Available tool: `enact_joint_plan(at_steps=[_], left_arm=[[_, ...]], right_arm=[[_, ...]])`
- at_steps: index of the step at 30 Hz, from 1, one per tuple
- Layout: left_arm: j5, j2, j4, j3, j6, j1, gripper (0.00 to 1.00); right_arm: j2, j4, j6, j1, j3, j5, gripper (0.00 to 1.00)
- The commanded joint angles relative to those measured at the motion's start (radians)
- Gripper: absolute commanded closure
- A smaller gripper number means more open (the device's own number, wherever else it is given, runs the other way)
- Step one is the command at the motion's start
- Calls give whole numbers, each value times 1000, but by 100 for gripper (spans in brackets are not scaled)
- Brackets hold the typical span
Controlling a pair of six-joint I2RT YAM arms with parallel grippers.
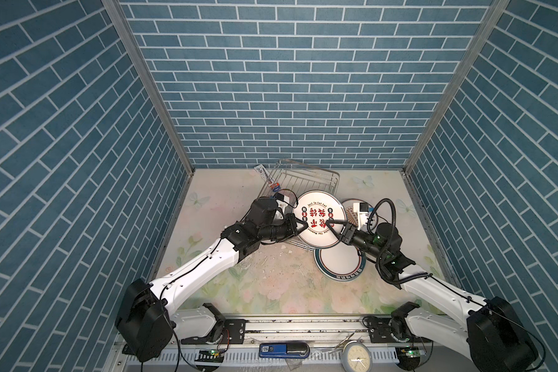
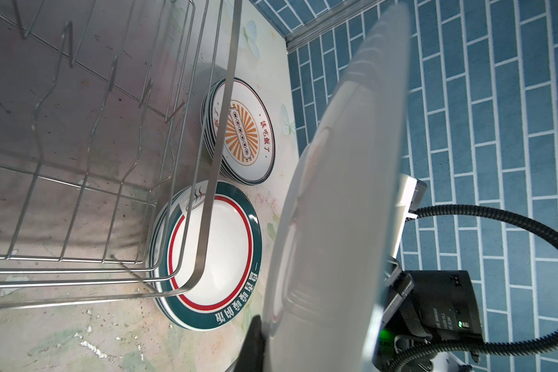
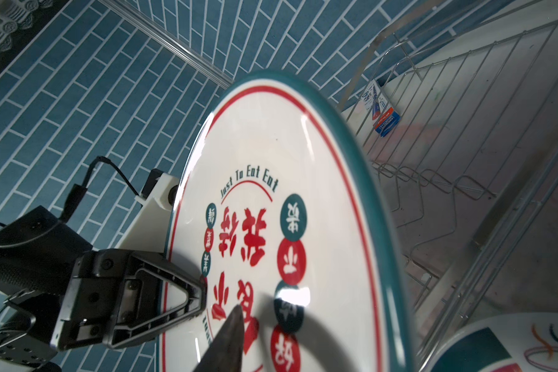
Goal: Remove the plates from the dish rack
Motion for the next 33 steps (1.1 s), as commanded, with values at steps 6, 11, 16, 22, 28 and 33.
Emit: enact_joint_plan(at_steps=[6, 11, 16, 22, 28, 33], left_arm=[[41, 9, 14, 32, 69, -8, 83], [-43, -29, -137, 82, 188, -3, 47], [-350, -116, -435, 180, 357, 4, 27], [-875, -223, -594, 165, 439, 8, 16], [-1223, -334, -417, -30, 526, 8, 1], [-1345, -428, -201, -204, 648, 8, 1]], right_arm=[[-49, 117, 17, -2, -47, 4, 100], [-199, -87, -36, -48, -41, 41, 100], [-474, -712, -197, -123, 81, 203, 100], [-601, -1283, -258, -150, 213, 449, 100], [-576, -1343, -198, -150, 157, 441, 100], [-508, -1287, -173, -150, 116, 404, 100]])
